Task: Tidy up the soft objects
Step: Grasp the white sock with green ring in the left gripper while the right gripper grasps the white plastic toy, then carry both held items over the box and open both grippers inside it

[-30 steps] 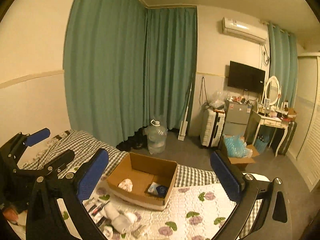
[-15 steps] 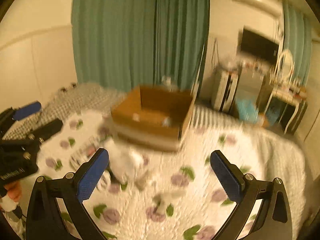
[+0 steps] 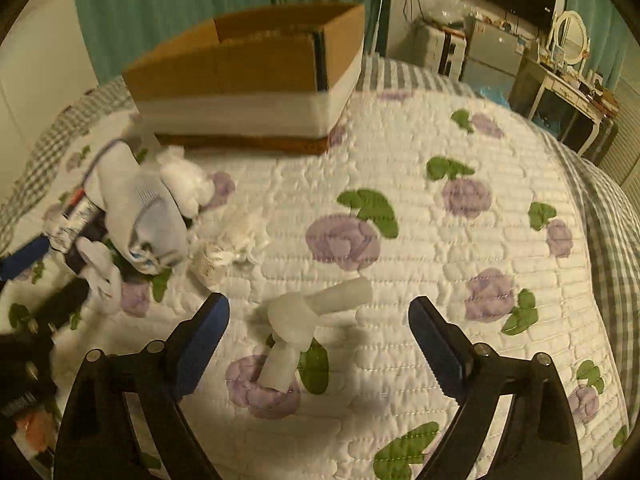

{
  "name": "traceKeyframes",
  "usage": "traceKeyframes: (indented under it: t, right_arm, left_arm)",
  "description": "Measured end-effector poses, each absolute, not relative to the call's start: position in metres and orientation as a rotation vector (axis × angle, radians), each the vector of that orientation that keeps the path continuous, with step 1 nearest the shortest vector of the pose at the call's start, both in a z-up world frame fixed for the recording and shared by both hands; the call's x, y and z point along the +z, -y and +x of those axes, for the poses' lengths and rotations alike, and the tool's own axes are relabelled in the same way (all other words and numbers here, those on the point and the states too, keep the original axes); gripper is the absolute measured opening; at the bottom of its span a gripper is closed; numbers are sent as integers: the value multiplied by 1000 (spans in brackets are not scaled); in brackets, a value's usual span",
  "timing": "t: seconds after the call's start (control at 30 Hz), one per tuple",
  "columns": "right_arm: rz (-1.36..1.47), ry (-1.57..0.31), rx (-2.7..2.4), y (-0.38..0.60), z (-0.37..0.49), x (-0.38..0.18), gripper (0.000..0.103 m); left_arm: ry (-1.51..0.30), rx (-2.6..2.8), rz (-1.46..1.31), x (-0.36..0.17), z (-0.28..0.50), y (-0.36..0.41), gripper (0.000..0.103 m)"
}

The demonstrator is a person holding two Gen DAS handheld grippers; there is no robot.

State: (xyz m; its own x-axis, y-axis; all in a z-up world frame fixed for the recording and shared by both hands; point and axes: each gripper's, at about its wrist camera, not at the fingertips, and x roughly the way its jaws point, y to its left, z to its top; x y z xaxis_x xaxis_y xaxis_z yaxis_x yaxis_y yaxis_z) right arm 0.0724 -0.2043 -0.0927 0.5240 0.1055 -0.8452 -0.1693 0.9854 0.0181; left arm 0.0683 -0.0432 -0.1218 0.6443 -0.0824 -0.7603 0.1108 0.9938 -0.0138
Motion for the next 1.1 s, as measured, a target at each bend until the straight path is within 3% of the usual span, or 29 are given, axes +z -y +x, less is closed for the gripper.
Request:
traceKeyframes:
  t: [0.1,0.3,0.63,0.7,0.8,0.87,0.93,1.1]
  right_arm:
    - [-80,-1050,153,201,77,-104,82]
    - [-42,-1100,142,203,92,-117,52]
    - [-33,-1072,146,205,88,-112,47]
    - [-30,-1068,153,200,86,-110,46]
    - [-28,-1067,158,200,87,-109,45]
    - [-30,-1064,160,199,85,-109,43]
    - [-29,-1062,164,199,83,-109,36]
    - [-6,-1044,193,199,78,-103,28]
  left_arm:
    - [-845,-120,80,-128,67,46,84]
    - [-856,-193,42,-132,62,47,81]
    - [-892,-163,39,-142,83,43,80]
    - [-914,-149,-1,-146,95,33,66]
    - [-956,-149,-59,-156,108,21,53]
    - [-962,-156,-79,-159,109,18,51]
    - [-951,-171,-58,-157,107,21,38]
    - [-927,-176,-35,-152,98,24,32]
